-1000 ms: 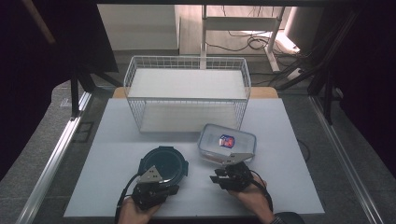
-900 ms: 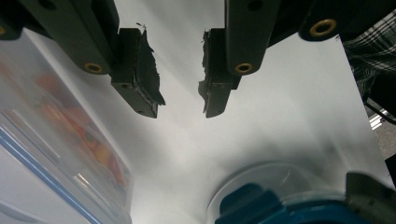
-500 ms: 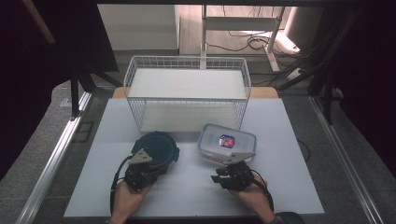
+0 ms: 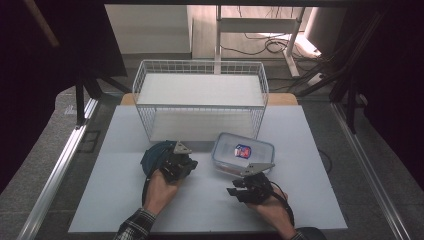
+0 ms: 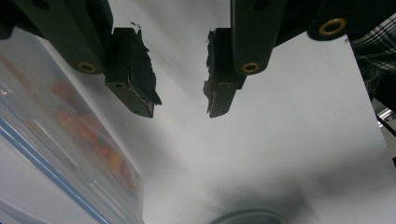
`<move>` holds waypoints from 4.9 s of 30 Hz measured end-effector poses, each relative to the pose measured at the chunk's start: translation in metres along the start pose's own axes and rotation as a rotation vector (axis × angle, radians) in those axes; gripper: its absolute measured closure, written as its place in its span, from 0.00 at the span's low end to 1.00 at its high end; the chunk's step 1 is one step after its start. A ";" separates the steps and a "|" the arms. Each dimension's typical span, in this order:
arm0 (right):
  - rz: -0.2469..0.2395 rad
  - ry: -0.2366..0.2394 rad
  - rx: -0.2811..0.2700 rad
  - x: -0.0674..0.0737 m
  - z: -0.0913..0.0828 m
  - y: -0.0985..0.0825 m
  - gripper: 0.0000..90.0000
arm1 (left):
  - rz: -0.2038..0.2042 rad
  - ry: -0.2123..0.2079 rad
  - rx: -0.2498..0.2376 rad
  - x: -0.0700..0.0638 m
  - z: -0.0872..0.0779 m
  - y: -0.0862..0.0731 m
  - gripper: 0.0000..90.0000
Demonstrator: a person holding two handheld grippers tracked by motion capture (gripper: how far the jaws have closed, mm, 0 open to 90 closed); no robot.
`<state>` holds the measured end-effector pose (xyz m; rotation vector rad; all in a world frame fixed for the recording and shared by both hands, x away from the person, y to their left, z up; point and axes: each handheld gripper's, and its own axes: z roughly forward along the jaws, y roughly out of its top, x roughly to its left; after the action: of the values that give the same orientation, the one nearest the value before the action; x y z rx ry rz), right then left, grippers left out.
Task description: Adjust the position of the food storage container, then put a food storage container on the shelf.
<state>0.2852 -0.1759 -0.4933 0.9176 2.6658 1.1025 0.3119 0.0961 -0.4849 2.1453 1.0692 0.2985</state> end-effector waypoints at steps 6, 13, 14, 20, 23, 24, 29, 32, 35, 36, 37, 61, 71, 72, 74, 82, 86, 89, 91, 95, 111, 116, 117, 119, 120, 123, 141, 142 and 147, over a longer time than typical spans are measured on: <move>-0.006 -0.002 0.006 0.001 0.001 0.000 0.68 | -0.012 0.026 -0.008 0.013 -0.005 -0.005 1.00; 0.022 -0.003 -0.020 -0.002 -0.001 0.000 0.67 | -0.102 0.062 -0.037 0.048 -0.023 -0.024 1.00; 0.027 -0.001 -0.024 -0.003 -0.002 0.001 0.67 | -0.102 0.062 -0.037 0.048 -0.023 -0.024 1.00; 0.023 0.006 -0.029 -0.002 -0.003 0.001 0.68 | -0.148 0.108 -0.051 0.072 -0.036 -0.037 1.00; 0.009 0.017 -0.029 -0.001 -0.003 0.002 0.71 | -0.186 0.129 -0.072 0.084 -0.043 -0.047 1.00; 0.007 0.019 -0.031 0.000 -0.003 0.002 0.71 | -0.195 0.128 -0.082 0.085 -0.044 -0.048 1.00; 0.003 0.016 -0.058 0.001 -0.007 0.005 0.75 | -0.150 0.121 -0.116 0.073 -0.043 -0.056 1.00; 0.001 0.006 -0.080 0.000 -0.013 0.007 0.79 | -0.135 0.058 -0.156 0.064 -0.048 -0.060 0.97; 0.008 -0.014 -0.096 -0.002 -0.019 0.009 0.85 | -0.115 -0.011 -0.196 0.058 -0.053 -0.066 0.93; 0.007 -0.032 -0.105 -0.004 -0.023 0.010 0.87 | -0.111 -0.019 -0.200 0.057 -0.054 -0.067 0.91; 0.013 -0.056 -0.119 -0.009 -0.028 0.011 0.91 | -0.106 -0.033 -0.201 0.055 -0.054 -0.069 0.89; 0.309 -0.420 -0.141 -0.133 -0.050 -0.007 0.99 | -0.117 -0.145 -0.214 0.048 0.025 -0.005 1.00; 0.337 -0.402 -0.142 -0.138 -0.035 0.003 1.00 | -0.144 -0.158 -0.183 0.053 0.071 0.026 1.00; 0.334 -0.395 -0.142 -0.137 -0.033 0.004 1.00 | -0.129 -0.167 -0.163 0.051 0.074 0.028 1.00; 0.322 -0.396 -0.136 -0.133 -0.029 0.007 1.00 | -0.126 -0.128 -0.154 0.049 0.071 0.026 1.00; 0.293 -0.346 -0.130 -0.123 -0.018 0.015 1.00 | -0.143 -0.068 -0.124 0.040 0.044 0.004 1.00; 0.257 -0.295 -0.116 -0.105 -0.009 0.021 1.00 | -0.161 -0.020 -0.086 0.035 0.017 -0.019 1.00; 0.230 -0.263 -0.104 -0.092 -0.003 0.024 1.00 | -0.194 -0.023 -0.096 0.035 0.004 -0.036 1.00; 0.214 -0.245 -0.102 -0.083 0.000 0.026 1.00 | -0.214 -0.029 -0.100 0.034 -0.005 -0.047 1.00; 0.193 -0.226 -0.087 -0.066 0.004 0.027 1.00 | -0.199 -0.021 -0.077 0.030 -0.021 -0.061 1.00; 0.133 -0.202 -0.119 -0.046 -0.018 0.015 0.94 | -0.174 -0.027 -0.155 0.034 -0.057 -0.080 0.78; 0.122 -0.133 -0.157 -0.041 -0.035 0.006 0.75 | -0.174 -0.071 -0.160 0.030 -0.063 -0.087 0.51; 0.113 -0.125 -0.163 -0.038 -0.036 0.005 0.70 | -0.155 -0.065 -0.163 0.027 -0.064 -0.090 0.46; 0.098 -0.118 -0.170 -0.033 -0.038 0.004 0.63 | -0.124 -0.054 -0.156 0.024 -0.064 -0.092 0.37; 0.090 -0.120 -0.172 -0.031 -0.039 0.003 0.59 | -0.105 -0.048 -0.159 0.022 -0.064 -0.094 0.34; 0.079 -0.113 -0.183 -0.027 -0.043 -0.001 0.47 | -0.076 -0.050 -0.163 0.021 -0.064 -0.097 0.26; 0.013 -0.124 -0.157 -0.021 -0.040 -0.026 0.01 | -0.038 -0.046 -0.125 0.023 -0.065 -0.121 0.04; 0.017 -0.125 -0.159 -0.021 -0.041 -0.026 0.01 | -0.042 -0.049 -0.131 0.023 -0.065 -0.120 0.04; 0.035 -0.117 -0.157 -0.022 -0.041 -0.026 0.01 | -0.061 -0.060 -0.164 0.025 -0.066 -0.118 0.01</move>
<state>0.2770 -0.2278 -0.4834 0.9712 2.4398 1.2060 0.2240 0.1958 -0.5207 1.9602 1.0377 0.2818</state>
